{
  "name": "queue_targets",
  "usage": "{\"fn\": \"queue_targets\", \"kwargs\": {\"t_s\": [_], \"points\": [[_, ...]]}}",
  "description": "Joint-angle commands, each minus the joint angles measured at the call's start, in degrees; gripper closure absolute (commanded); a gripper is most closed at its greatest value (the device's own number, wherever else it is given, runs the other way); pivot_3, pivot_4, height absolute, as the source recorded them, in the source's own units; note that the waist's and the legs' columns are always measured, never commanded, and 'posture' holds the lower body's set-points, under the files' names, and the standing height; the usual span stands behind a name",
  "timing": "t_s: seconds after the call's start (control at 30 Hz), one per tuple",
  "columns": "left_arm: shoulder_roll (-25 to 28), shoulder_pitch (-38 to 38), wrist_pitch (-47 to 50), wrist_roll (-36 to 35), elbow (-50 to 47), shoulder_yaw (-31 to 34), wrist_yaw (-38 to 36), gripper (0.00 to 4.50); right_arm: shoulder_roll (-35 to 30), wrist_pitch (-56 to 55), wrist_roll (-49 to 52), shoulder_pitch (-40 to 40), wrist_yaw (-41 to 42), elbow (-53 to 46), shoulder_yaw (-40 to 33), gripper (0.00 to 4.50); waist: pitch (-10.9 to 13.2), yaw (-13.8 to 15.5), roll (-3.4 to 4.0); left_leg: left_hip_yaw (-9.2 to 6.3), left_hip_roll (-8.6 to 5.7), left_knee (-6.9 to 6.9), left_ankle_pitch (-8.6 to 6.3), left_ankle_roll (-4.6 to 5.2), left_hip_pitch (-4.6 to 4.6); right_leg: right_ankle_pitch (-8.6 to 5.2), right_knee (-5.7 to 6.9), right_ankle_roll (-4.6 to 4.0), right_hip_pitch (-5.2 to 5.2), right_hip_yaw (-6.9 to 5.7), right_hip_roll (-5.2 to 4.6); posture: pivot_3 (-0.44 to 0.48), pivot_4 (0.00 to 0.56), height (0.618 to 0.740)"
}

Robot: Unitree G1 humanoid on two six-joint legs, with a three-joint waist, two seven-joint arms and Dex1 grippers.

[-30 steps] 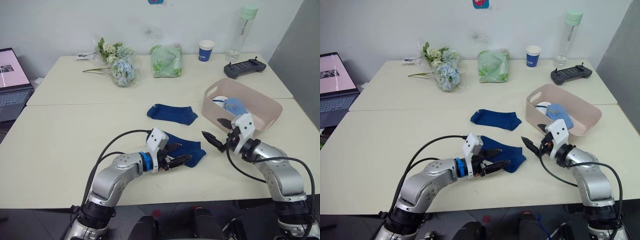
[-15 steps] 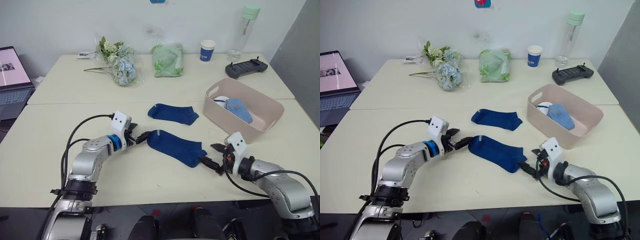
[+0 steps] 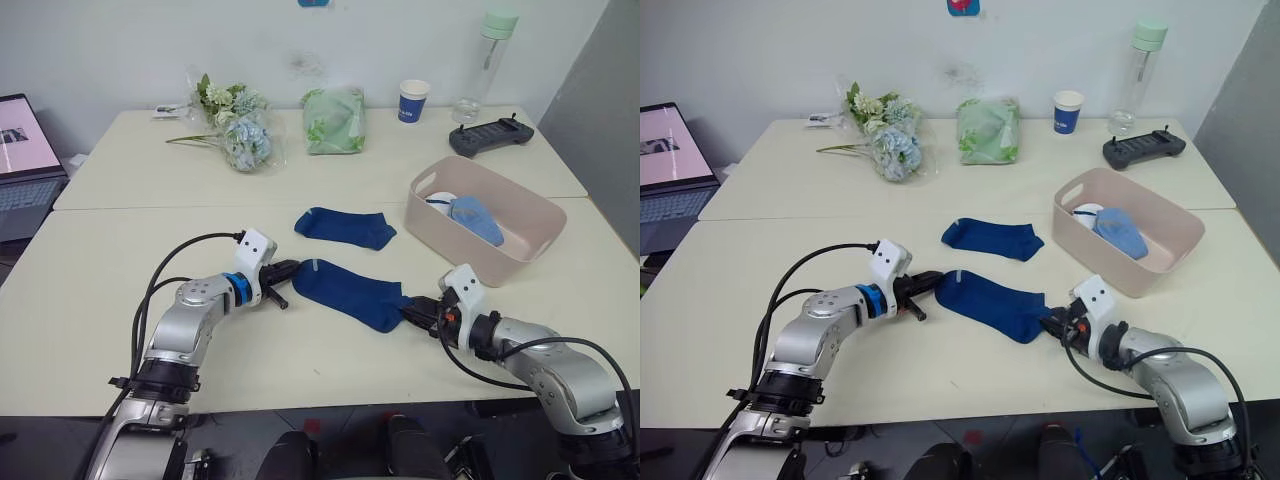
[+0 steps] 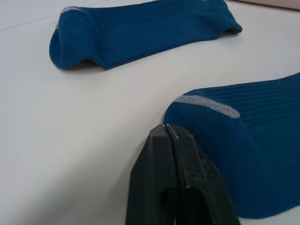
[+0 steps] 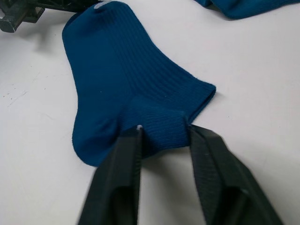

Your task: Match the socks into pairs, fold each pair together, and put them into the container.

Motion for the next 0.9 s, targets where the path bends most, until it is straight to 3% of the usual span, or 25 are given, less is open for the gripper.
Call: {"fn": "queue_targets", "kwargs": {"t_s": [0.03, 0.17, 0.4, 0.5, 0.63, 0.9], "points": [[1.14, 0.82, 1.27, -0.59, -3.66, 1.32, -0.23, 4.50, -0.59, -0.35, 1.37, -0.99, 0.56, -1.38, -1.37, 4.34, 0.00, 0.00, 0.00, 0.00, 0.00, 0.00, 0.00, 0.00, 0.00, 0.00, 0.00, 0.00, 0.00, -0.01, 0.00, 0.000, 0.150, 0.740], [1.11, 3.78, 5.96, -2.97, -10.09, 3.55, 1.98, 4.50, -2.19, -0.13, 2.84, -1.00, 2.31, -1.26, -2.57, 4.49, 0.00, -0.02, 0.00, 0.00, 0.03, 0.00, 0.00, 0.00, 0.00, 0.00, -0.01, 0.00, 0.00, 0.01, 0.00, 0.000, 0.150, 0.740], [-2.76, 19.12, 16.54, -9.50, -32.47, 8.66, 10.77, 4.50, -6.40, 6.47, 10.69, -3.22, 7.21, -0.35, -6.27, 4.49, 0.01, -0.05, 0.00, 0.00, 0.22, -0.03, -0.02, 0.04, 0.01, 0.00, -0.02, 0.00, 0.01, 0.05, -0.03, 0.000, 0.150, 0.740], [-4.17, 24.07, 19.96, -11.76, -39.19, 9.93, 14.13, 4.50, -10.05, 8.62, 10.26, -4.06, 8.92, 1.05, -4.29, 4.49, 0.01, 0.18, -0.01, -0.01, 0.17, -0.02, -0.05, 0.09, 0.02, 0.00, -0.02, 0.00, 0.05, 0.00, -0.03, 0.000, 0.150, 0.740], [-3.92, 29.84, 19.80, -9.31, -42.38, 8.66, 17.20, 4.50, -9.81, 8.34, 9.36, -6.27, 8.19, 4.39, -2.72, 4.49, 0.01, 0.17, -0.01, 0.02, 0.08, -0.02, -0.04, 0.08, 0.07, -0.01, -0.04, 0.00, 0.13, 0.00, -0.03, 0.000, 0.150, 0.740], [-4.94, 30.18, 19.60, -9.72, -42.86, 6.60, 19.37, 4.50, -12.60, 5.39, 7.08, -5.74, 12.40, 8.05, 0.98, 4.49, 0.01, 1.03, -0.01, 0.03, 0.05, -0.01, -0.03, 0.05, 0.05, -0.01, -0.09, 0.00, 0.15, -0.02, -0.03, 0.000, 0.150, 0.740]]}}
